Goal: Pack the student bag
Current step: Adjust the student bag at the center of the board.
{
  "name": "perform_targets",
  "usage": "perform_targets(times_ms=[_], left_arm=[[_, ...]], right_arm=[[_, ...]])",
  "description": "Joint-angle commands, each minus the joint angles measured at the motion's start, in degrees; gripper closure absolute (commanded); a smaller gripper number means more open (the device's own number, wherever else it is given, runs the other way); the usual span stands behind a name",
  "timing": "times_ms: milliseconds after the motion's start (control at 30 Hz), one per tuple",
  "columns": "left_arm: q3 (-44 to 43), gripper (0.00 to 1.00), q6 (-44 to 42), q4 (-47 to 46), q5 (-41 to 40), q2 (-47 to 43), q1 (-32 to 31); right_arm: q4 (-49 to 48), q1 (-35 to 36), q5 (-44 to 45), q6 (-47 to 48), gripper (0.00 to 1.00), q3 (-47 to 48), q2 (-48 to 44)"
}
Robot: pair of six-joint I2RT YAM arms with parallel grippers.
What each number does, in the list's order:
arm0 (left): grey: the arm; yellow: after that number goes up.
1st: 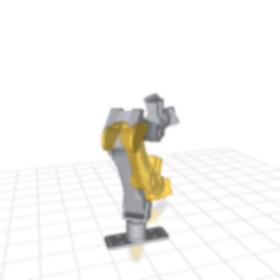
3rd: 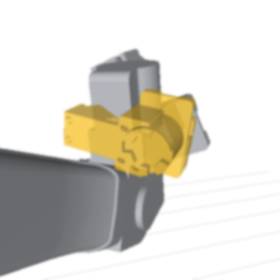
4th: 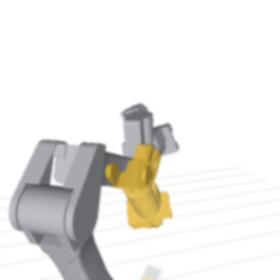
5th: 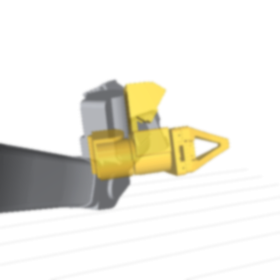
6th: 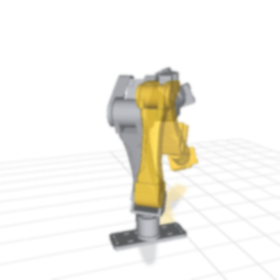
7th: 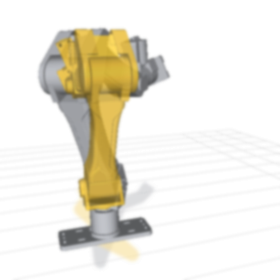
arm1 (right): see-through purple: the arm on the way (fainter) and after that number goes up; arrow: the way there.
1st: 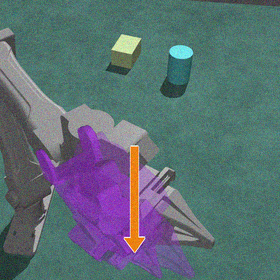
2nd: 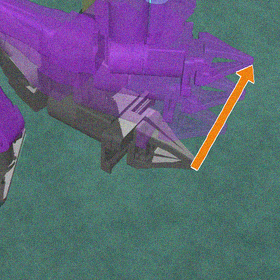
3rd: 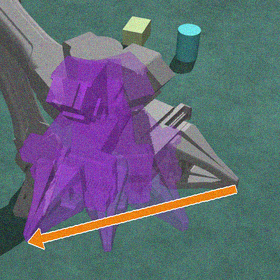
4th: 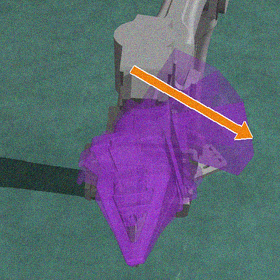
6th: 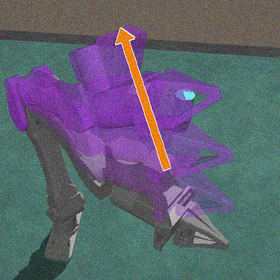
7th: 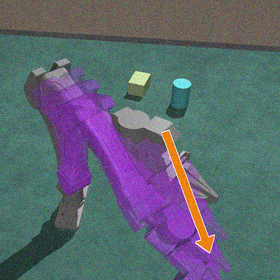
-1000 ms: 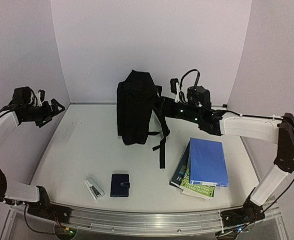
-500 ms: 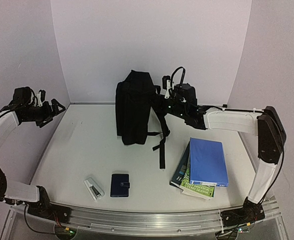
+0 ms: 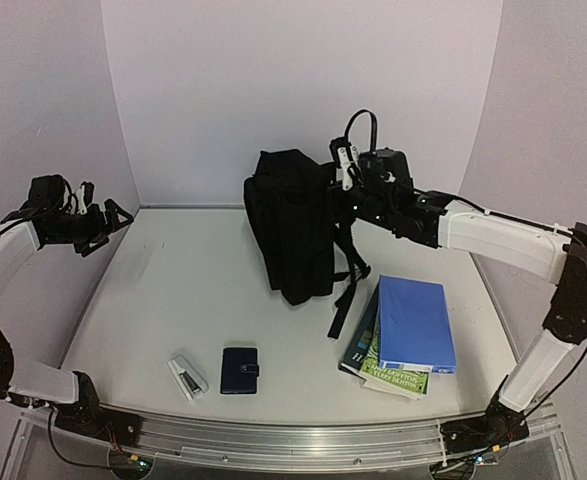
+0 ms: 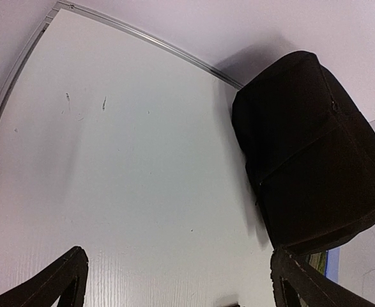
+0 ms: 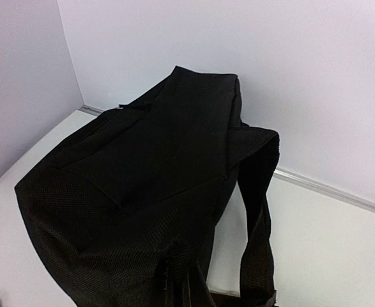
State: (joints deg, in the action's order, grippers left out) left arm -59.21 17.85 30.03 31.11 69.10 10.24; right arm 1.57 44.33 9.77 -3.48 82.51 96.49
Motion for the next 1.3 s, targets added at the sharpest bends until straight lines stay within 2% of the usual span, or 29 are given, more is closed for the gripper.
perform_targets(times_ms=[0,233,267,433,500,567,700,800,900,1000,1133,1267], left_arm=[[-1.2,0.0,-0.3,-0.6,1.7,0.0,0.3],[-1.1,0.0,-0.8,-0.2,0.7,0.3,0.3],[-1.1,0.0,-0.8,-0.2,0.6,0.5,0.2],[-1.3,0.0,-1.0,0.1,0.7,0.8,0.2],[-1.2,0.0,-1.1,0.0,0.6,0.5,0.3],[-1.1,0.0,-1.1,-0.3,0.5,0.1,0.2],[-0.6,0.0,-1.1,-1.3,3.6,0.3,0.2],[-0.7,0.0,-1.5,-1.8,6.8,1.4,-1.3],[-1.7,0.0,-3.3,0.5,3.7,2.4,-6.8],[-2.7,0.0,-5.1,3.5,-4.1,2.9,-15.3],[-3.3,0.0,-6.3,3.9,-10.2,4.1,-21.6],[-8.5,0.0,-8.3,7.8,-15.9,10.5,-26.6]], right_arm=[[4.1,1.5,4.8,6.3,1.0,5.1,-1.0],[5.2,14.0,5.1,4.4,1.0,7.7,6.4],[5.5,16.3,5.4,3.7,0.96,9.0,8.0],[6.0,25.5,7.0,-0.3,0.36,15.0,12.0],[6.0,26.7,4.8,-2.5,0.24,16.6,11.4],[5.6,26.8,3.3,-4.8,0.17,16.9,9.8],[3.1,26.7,7.6,-8.4,0.03,14.2,5.2],[2.5,26.1,12.4,-11.4,0.02,11.4,3.7],[2.7,23.1,12.9,-16.6,0.02,8.9,3.4],[2.7,17.9,8.2,-24.2,0.02,4.9,2.7],[2.0,11.6,-0.1,-32.5,0.02,-0.3,3.2],[1.2,10.5,-4.7,-35.5,0.02,-2.2,6.4]])
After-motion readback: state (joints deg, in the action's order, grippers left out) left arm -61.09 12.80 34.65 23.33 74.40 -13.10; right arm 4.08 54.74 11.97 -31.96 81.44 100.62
